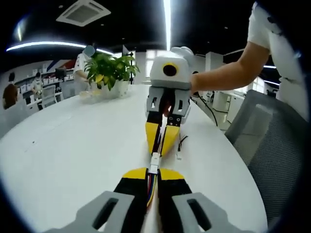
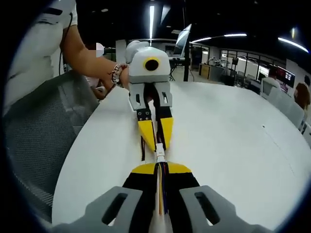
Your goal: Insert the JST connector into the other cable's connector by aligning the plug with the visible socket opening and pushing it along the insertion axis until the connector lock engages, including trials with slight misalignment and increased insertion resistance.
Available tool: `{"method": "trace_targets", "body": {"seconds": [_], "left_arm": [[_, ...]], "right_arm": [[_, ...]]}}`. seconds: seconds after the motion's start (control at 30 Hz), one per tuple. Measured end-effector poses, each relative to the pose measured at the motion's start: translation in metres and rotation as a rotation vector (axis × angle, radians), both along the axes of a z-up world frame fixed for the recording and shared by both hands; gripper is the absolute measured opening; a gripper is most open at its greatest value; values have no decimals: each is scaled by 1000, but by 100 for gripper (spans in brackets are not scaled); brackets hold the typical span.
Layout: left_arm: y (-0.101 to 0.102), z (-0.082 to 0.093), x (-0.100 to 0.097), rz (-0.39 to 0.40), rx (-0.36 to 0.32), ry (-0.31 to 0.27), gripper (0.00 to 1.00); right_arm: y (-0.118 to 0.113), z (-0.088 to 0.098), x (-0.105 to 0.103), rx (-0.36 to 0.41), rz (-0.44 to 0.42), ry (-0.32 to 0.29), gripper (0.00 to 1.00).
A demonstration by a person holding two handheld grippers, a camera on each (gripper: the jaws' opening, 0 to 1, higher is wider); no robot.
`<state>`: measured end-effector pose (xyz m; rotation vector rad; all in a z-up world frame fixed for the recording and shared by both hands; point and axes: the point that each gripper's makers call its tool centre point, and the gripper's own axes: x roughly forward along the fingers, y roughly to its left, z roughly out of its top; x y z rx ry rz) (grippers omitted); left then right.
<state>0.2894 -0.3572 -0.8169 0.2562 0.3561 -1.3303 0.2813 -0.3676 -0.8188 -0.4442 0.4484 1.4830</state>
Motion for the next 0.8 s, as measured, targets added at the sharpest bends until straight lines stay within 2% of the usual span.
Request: {"method": "trace_targets", "body": {"seconds": [0.13, 0.8], "left_arm": [[0, 2, 1, -3, 0, -31, 0], [0, 1, 8, 13, -1, -23, 0]], "right_arm": [[0, 2, 1, 1, -3, -9, 3], [0, 0, 7, -2, -10, -7, 3]]}}
